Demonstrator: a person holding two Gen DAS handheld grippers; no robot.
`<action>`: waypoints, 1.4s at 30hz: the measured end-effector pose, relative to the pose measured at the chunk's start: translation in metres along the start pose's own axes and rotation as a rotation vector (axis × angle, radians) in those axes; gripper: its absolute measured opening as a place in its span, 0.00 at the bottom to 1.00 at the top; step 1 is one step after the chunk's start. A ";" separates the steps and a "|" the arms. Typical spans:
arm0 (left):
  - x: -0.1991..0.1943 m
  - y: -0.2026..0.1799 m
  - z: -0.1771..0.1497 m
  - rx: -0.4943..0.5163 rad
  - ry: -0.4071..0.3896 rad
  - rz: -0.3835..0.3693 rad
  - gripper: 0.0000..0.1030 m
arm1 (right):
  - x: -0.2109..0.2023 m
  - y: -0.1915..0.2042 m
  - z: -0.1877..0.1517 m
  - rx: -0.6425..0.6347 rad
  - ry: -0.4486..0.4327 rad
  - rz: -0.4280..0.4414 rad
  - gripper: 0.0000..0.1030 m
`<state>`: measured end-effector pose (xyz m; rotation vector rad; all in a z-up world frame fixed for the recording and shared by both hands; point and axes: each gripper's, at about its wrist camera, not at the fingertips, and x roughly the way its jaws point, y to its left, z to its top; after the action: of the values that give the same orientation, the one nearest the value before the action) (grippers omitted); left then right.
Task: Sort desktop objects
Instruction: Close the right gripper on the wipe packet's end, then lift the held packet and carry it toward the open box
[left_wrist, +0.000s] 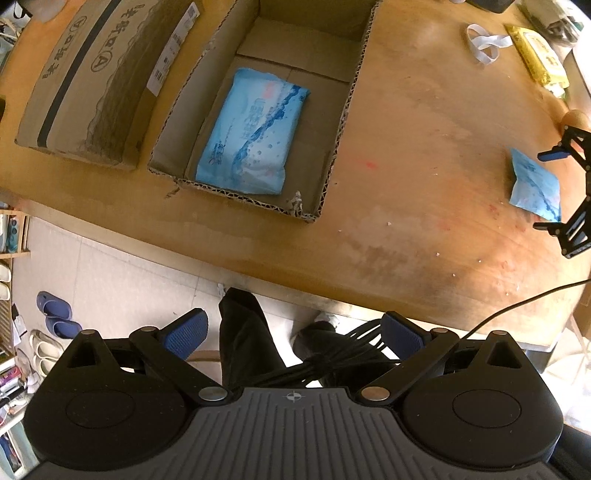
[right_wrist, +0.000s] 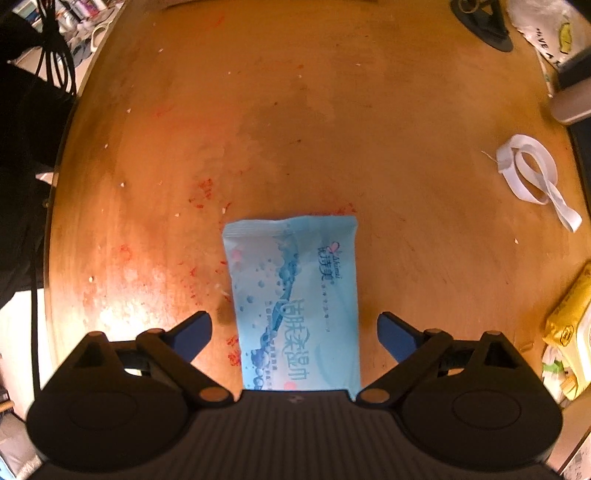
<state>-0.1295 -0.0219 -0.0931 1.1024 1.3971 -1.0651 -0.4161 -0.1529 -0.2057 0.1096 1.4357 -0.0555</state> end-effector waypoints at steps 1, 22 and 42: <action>0.000 0.000 0.000 -0.002 0.000 0.000 1.00 | 0.001 0.000 0.000 -0.008 0.005 -0.001 0.94; 0.004 -0.008 0.004 0.012 0.007 -0.005 1.00 | -0.019 -0.013 -0.007 -0.005 0.001 0.019 0.60; -0.002 -0.002 0.002 0.025 -0.005 -0.019 1.00 | -0.065 -0.020 -0.010 0.013 -0.021 -0.007 0.58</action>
<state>-0.1307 -0.0240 -0.0911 1.1058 1.3965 -1.1002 -0.4372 -0.1732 -0.1435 0.1149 1.4152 -0.0715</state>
